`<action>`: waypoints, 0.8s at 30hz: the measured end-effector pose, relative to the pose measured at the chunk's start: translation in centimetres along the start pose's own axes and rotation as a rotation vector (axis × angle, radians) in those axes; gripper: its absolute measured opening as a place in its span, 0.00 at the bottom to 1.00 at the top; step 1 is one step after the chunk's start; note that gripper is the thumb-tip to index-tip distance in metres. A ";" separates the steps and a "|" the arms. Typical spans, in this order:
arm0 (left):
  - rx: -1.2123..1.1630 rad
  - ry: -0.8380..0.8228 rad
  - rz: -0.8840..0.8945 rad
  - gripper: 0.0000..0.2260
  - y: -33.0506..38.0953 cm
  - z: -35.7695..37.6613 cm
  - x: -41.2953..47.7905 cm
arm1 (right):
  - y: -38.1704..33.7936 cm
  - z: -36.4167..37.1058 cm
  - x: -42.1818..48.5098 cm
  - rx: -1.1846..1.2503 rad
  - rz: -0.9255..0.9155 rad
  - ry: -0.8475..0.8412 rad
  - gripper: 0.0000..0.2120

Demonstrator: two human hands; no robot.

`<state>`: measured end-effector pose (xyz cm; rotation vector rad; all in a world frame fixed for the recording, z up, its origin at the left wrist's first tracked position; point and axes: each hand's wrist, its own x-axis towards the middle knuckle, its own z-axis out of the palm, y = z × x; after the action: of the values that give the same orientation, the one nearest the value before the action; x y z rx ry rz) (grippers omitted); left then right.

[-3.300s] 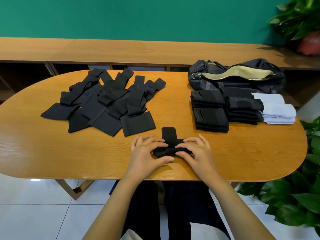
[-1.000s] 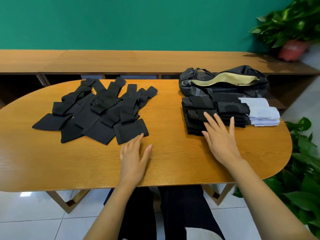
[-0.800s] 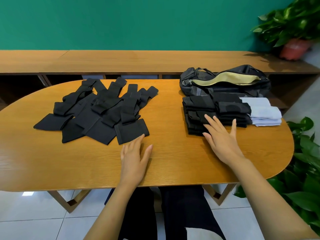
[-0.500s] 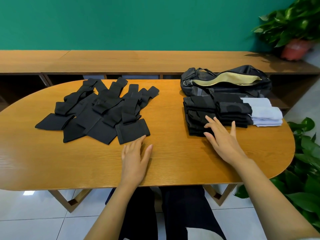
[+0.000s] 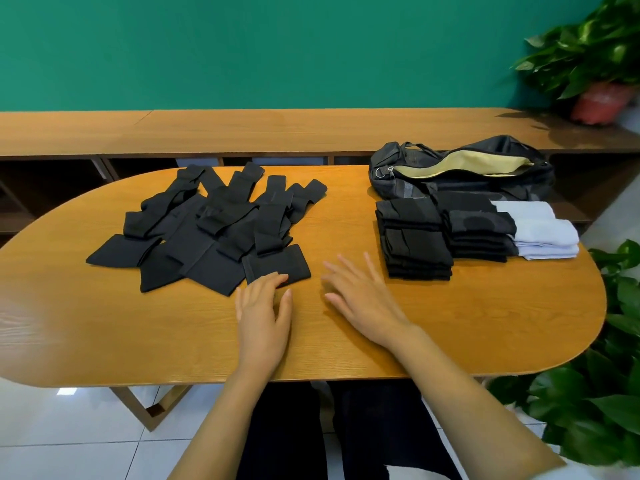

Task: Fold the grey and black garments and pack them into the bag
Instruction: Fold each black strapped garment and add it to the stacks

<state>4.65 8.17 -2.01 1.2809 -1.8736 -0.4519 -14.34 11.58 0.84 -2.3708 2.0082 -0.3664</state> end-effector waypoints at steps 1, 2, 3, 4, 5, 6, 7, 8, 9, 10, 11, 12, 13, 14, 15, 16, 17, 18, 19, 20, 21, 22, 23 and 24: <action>0.112 -0.008 0.000 0.15 -0.7 -0.3 0.2 | -0.9 0.5 0.7 0.029 -0.014 -0.029 0.23; 0.217 -0.025 -0.020 0.17 -1.4 -0.6 0.4 | -1.7 1.0 1.3 0.056 -0.031 -0.048 0.24; 0.291 -0.049 -0.056 0.19 -1.9 -0.9 0.4 | -2.4 1.5 1.9 0.080 -0.046 -0.060 0.25; 0.324 -0.072 -0.100 0.22 -2.2 -1.1 0.5 | -3.0 2.0 2.4 0.103 -0.052 -0.071 0.26; 0.331 -0.091 -0.135 0.23 -2.3 -1.1 0.5 | -3.4 2.3 2.8 0.127 -0.050 -0.083 0.28; 0.336 -0.110 -0.147 0.25 -2.3 -1.0 0.5 | -3.6 2.5 3.1 0.146 -0.045 -0.094 0.28; 0.348 -0.127 -0.139 0.25 -2.2 -0.9 0.5 | -3.7 2.7 3.3 0.150 -0.042 -0.097 0.29; 0.363 -0.142 -0.121 0.26 -2.1 -0.8 0.5 | -3.6 2.8 3.3 0.140 -0.039 -0.089 0.28; 0.369 -0.151 -0.106 0.26 -2.1 -0.8 0.5 | -3.4 2.7 3.2 0.126 -0.036 -0.070 0.28; 0.361 -0.154 -0.098 0.26 -2.1 -0.8 0.5 | -3.1 2.6 2.8 0.115 -0.031 -0.040 0.26; 0.345 -0.153 -0.096 0.26 -2.1 -0.8 0.5 | -2.7 2.5 2.4 0.107 -0.024 -0.005 0.25; 0.327 -0.152 -0.096 0.25 -2.2 -0.9 0.5 | -2.2 2.5 1.8 0.094 -0.016 0.034 0.24; 0.316 -0.155 -0.095 0.24 -2.2 -0.9 0.4 | -1.6 2.4 1.0 0.075 -0.007 0.077 0.23; 0.314 -0.158 -0.090 0.24 -2.1 -0.9 0.4 | -1.1 2.4 0.3 0.052 0.002 0.118 0.23; 0.319 -0.162 -0.081 0.24 -2.1 -0.9 0.4 | -0.5 2.4 -0.5 0.034 0.011 0.156 0.22; 0.329 -0.165 -0.072 0.24 -2.0 -0.9 0.3 | 0.1 2.4 -1.2 0.022 0.020 0.190 0.21; 0.336 -0.167 -0.064 0.24 -2.0 -0.9 0.3 | 0.5 2.3 -1.7 0.014 0.027 0.228 0.19; 0.339 -0.166 -0.055 0.23 -2.0 -0.9 0.2 | 0.9 2.3 -2.2 0.007 0.032 0.268 0.18; 0.340 -0.165 -0.048 0.23 -2.0 -1.0 0.2 | 1.3 2.3 -2.6 0.000 0.039 0.304 0.17; 0.342 -0.167 -0.044 0.23 -2.0 -1.0 0.2 | 1.5 2.3 -3.0 -0.003 0.048 0.328 0.18; 0.345 -0.172 -0.042 0.23 -2.0 -1.0 0.1 | 1.7 2.3 -3.3 -0.002 0.058 0.344 0.19; 0.347 -0.177 -0.041 0.23 -2.0 -1.0 0.1 | 1.8 2.3 -3.5 -0.001 0.067 0.351 0.19; 0.348 -0.179 -0.038 0.22 -2.1 -0.9 0.2 | 1.9 2.3 -3.6 -0.004 0.073 0.352 0.19; 0.345 -0.179 -0.034 0.22 -2.1 -0.9 0.2 | 1.9 2.2 -3.7 -0.010 0.076 0.347 0.20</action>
<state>6.61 7.21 -2.81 1.5414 -2.1497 -0.2746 -16.28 14.53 -2.26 -2.3625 2.2299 -0.8165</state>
